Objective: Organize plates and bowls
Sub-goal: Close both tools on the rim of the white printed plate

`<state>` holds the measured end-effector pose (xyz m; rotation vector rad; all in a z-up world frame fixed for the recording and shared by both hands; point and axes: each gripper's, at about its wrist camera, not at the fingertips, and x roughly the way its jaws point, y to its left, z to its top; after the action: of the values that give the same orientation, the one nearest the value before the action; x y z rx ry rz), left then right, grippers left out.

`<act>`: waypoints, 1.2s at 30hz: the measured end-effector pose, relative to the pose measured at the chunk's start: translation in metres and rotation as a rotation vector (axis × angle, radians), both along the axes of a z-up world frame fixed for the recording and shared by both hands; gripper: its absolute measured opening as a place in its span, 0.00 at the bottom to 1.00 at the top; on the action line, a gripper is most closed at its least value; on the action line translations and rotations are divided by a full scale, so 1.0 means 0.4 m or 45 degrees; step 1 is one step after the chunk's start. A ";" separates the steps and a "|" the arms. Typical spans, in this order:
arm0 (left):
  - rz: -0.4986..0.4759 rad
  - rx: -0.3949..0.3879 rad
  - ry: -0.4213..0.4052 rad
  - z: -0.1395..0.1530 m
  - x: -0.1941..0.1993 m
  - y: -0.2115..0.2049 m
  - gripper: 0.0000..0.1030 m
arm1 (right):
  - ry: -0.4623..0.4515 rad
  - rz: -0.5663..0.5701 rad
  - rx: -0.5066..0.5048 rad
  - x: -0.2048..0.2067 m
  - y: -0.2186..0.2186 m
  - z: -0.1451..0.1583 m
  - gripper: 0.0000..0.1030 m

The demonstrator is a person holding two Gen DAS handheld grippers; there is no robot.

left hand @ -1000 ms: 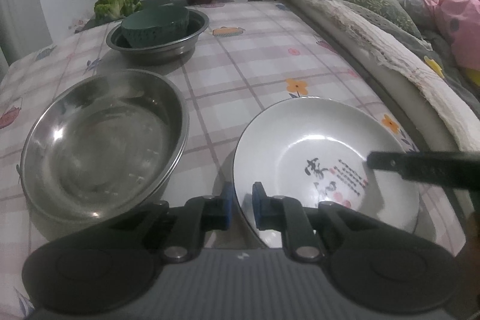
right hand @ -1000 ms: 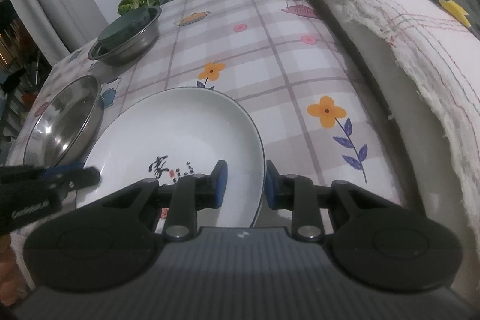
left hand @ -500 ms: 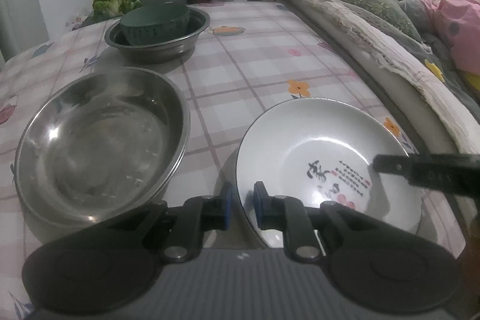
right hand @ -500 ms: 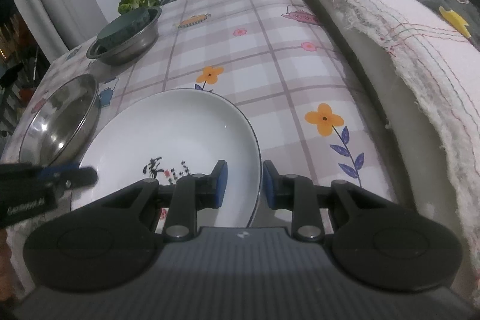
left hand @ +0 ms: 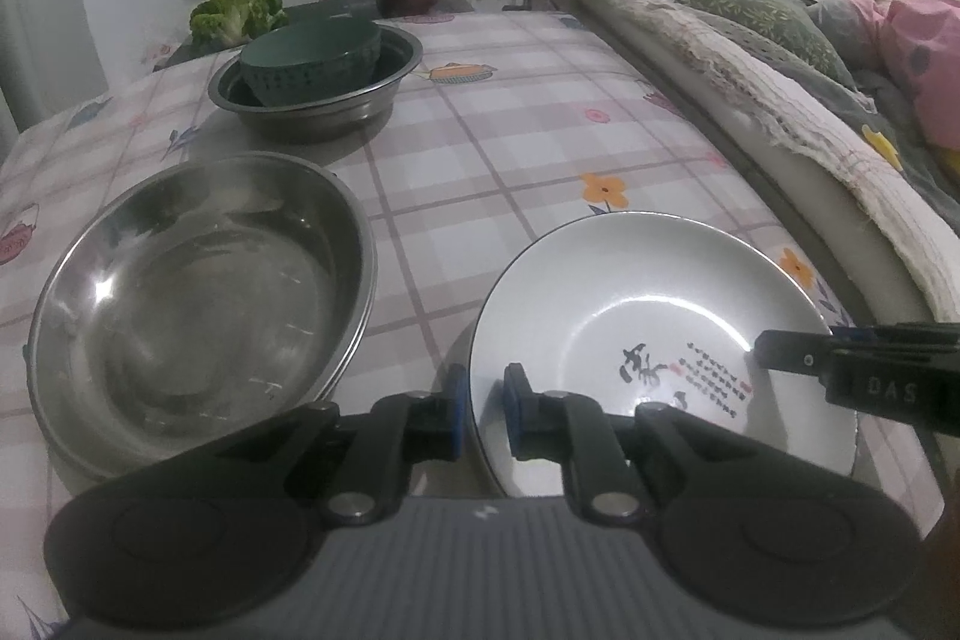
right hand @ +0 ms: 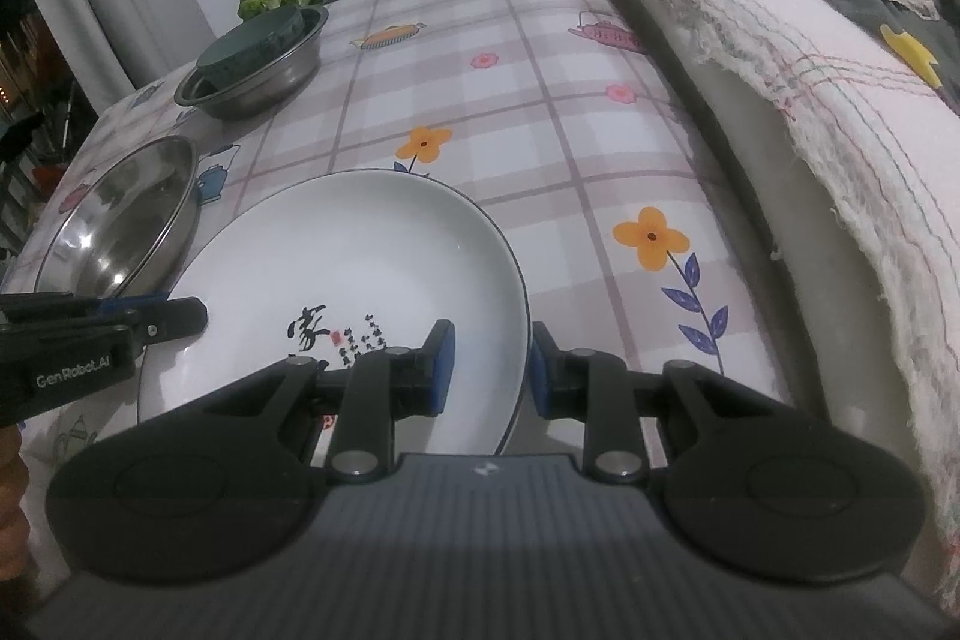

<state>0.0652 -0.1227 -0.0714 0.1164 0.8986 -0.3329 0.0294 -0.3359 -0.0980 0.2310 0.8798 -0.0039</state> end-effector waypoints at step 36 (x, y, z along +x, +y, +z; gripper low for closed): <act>-0.040 -0.010 0.035 -0.018 0.040 -0.028 0.23 | -0.009 0.000 -0.013 -0.004 -0.011 -0.003 0.25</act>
<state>0.0812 -0.1339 -0.0785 0.1186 0.9232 -0.3678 0.0278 -0.3405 -0.0991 0.2212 0.8725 -0.0080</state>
